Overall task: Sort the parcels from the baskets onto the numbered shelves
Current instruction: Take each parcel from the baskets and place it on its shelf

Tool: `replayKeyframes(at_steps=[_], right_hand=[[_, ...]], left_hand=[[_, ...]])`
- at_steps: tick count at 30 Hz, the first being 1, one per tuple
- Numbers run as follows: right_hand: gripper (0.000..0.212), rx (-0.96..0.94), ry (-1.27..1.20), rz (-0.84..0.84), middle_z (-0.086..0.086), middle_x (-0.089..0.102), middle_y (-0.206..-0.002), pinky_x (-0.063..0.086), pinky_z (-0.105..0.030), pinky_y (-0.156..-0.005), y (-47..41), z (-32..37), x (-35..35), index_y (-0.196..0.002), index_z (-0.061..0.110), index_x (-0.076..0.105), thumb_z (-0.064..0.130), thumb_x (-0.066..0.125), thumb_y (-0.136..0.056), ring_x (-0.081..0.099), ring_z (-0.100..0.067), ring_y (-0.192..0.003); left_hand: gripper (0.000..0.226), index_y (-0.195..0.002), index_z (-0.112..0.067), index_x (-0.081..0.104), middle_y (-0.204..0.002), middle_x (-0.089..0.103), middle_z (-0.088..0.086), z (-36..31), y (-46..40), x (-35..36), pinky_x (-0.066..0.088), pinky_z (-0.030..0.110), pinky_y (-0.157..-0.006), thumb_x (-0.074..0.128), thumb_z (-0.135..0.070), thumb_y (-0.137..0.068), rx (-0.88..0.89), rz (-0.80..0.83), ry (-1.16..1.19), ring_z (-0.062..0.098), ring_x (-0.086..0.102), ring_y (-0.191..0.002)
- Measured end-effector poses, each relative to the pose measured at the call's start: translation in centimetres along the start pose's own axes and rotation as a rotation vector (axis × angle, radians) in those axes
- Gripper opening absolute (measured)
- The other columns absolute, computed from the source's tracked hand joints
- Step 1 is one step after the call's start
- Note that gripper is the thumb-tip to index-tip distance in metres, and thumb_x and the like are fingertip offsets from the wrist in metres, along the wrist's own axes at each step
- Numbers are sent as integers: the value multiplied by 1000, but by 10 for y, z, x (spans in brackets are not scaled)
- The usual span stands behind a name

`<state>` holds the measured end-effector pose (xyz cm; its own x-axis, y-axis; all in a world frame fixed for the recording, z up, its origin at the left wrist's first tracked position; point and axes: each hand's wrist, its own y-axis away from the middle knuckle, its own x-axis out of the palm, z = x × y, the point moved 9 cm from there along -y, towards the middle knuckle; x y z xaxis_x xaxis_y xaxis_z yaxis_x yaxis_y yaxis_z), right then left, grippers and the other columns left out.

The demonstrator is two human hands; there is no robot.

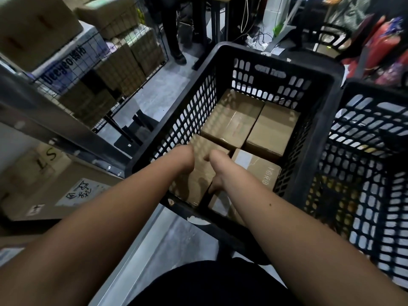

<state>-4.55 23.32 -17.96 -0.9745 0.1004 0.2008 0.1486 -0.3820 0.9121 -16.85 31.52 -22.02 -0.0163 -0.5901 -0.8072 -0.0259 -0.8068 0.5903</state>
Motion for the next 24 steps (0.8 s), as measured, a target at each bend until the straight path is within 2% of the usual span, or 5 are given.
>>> replayKeyframes(at_steps=[3, 8, 13, 16, 24], right_hand=[[35, -18, -14, -5, -18, 67, -89, 55, -45, -78, -6, 2, -3, -93, 4, 67, 27, 46, -108, 64, -33, -86], [50, -15, -125, -19, -19, 76, -116, 54, -56, -104, -16, -5, 3, -120, 6, 77, 47, 55, -100, 71, -39, -113], [51, -15, -160, -47, -17, 78, -104, 56, -54, -101, -15, -8, 1, -109, 8, 78, 51, 52, -102, 74, -37, -103], [46, -31, -151, -60, -16, 73, -87, 59, -47, -89, -11, -7, -1, -89, 7, 71, 45, 52, -105, 70, -35, -88], [44, -53, -126, -80, -15, 75, -94, 60, -43, -80, -11, -7, -1, -97, 8, 74, 45, 52, -105, 72, -34, -91]], left_hand=[[40, -131, -9, 57, -127, 63, 15, -2, 3, -2, 53, 39, -101, 62, -10, -92, -7, 0, 42, 32, 56, -126], [32, -125, -7, 64, -121, 65, 11, -9, 4, 4, 55, 40, -100, 62, -12, -94, 17, 68, -19, 30, 65, -116], [30, -121, 0, 66, -123, 65, 16, -8, 3, 9, 58, 38, -87, 64, -14, -95, -38, 139, -106, 31, 67, -103], [33, -130, 0, 63, -129, 64, 17, -9, 5, 4, 56, 37, -95, 56, -12, -100, -63, 150, -71, 31, 66, -116], [36, -128, -4, 63, -123, 66, 15, -10, 9, 1, 59, 44, -97, 55, -10, -94, -53, 102, 63, 33, 68, -112]])
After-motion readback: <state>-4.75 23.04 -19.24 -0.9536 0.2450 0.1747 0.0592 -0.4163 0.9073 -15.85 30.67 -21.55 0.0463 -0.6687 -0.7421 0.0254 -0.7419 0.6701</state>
